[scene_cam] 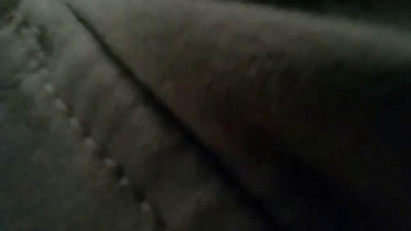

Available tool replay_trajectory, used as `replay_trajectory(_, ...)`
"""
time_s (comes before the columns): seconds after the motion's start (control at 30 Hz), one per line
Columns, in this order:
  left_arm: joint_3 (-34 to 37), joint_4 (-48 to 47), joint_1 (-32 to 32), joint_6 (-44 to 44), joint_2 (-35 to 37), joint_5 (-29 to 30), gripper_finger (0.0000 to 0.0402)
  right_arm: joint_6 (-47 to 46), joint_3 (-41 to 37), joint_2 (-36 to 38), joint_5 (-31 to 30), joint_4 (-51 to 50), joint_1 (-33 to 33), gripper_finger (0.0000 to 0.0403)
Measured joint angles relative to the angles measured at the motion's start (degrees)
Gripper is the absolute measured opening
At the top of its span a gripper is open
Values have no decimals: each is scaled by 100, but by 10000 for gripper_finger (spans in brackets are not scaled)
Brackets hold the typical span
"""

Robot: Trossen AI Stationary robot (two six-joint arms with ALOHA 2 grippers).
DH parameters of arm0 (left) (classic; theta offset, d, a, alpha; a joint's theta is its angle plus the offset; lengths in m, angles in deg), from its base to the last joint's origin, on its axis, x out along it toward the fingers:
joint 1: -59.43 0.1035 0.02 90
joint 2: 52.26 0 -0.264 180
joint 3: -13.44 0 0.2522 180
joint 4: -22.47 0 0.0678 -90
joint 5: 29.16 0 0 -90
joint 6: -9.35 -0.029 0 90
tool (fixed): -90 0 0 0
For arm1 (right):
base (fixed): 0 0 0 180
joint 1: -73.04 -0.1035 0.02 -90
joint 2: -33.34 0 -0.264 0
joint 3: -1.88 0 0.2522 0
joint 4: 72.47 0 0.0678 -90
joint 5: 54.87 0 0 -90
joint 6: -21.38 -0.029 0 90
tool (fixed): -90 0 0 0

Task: Sort clothes
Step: Put the blue checkered shirt into the laundry organizer

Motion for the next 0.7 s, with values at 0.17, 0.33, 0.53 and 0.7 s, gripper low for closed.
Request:
replay_trajectory(0.17,2,833,51,-225,93,208,1,1248,2,10,-816,942,0,281)
replay_trajectory(0.33,17,1847,118,-685,108,182,0,1863,13,-308,-1015,1216,0,298)
replay_trajectory(0.53,17,2213,231,-599,166,244,0,2509,11,-604,-1969,1998,0,281)
replay_trajectory(0.7,17,2506,233,-658,161,280,0,2696,33,-630,-2197,2197,52,112)
